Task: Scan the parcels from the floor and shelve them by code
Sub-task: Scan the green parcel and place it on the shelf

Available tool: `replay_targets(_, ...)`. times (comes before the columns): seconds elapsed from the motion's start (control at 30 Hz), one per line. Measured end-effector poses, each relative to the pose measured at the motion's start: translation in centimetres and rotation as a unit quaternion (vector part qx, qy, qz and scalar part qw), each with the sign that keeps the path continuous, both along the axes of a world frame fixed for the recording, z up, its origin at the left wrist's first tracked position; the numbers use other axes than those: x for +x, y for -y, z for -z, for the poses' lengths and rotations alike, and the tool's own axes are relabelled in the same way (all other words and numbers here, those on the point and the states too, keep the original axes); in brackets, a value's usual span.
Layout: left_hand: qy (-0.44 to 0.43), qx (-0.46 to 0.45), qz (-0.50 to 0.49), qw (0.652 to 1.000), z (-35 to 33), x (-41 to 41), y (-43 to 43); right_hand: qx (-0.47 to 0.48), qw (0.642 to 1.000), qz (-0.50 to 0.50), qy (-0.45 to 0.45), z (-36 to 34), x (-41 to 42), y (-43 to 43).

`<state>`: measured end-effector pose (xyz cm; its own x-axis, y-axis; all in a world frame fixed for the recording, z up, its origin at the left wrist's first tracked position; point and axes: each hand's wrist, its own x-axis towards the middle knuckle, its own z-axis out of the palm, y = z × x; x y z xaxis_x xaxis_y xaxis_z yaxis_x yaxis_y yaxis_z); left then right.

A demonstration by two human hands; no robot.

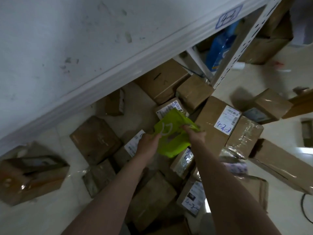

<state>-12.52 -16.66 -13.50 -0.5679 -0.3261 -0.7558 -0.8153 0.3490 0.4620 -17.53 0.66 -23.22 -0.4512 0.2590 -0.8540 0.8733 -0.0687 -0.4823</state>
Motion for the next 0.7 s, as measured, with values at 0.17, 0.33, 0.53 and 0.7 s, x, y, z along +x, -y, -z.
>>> replay_targets(0.17,0.024,0.015,-0.011,1.0,1.3,1.2,1.6,0.035,0.999,-0.001,0.002,1.0,0.6,0.5)
replay_targets(0.33,0.059,0.024,-0.067,0.996,-2.9,3.7,1.7,0.019,0.994,0.105,-0.026,-4.6,5.1,-0.6)
replay_targets(0.53,0.07,0.042,-0.044,0.996,-15.2,5.6,-2.1,-0.049,0.955,0.285,-0.071,-18.9,11.2,-4.8)
replay_targets(0.7,0.056,0.122,-0.069,0.989,-27.4,7.2,-7.6,-0.054,0.917,0.371,-0.133,-34.6,17.6,-8.9)
